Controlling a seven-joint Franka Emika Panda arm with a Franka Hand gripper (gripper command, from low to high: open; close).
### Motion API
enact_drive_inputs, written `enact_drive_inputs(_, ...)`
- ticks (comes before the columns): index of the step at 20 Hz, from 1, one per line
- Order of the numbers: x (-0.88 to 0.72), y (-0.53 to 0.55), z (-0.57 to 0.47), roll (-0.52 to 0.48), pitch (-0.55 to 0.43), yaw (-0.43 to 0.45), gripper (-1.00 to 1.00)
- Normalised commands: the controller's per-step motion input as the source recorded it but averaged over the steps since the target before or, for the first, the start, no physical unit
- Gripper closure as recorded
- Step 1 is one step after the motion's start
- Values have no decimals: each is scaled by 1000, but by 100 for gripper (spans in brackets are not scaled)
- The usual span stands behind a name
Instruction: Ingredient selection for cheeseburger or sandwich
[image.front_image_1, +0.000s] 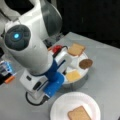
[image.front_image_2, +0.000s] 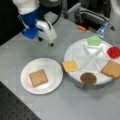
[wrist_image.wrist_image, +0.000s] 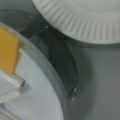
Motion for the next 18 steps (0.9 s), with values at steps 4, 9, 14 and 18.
enact_drive_inputs(4, -398, 242, -100, -385, -56, -139, -100)
enact_drive_inputs(9, -587, 381, -91, -314, -123, 62, -100)
enact_drive_inputs(14, -713, 450, -48, -279, -140, 187, -100)
enact_drive_inputs(18, -484, 257, -134, -292, -157, 222, -100)
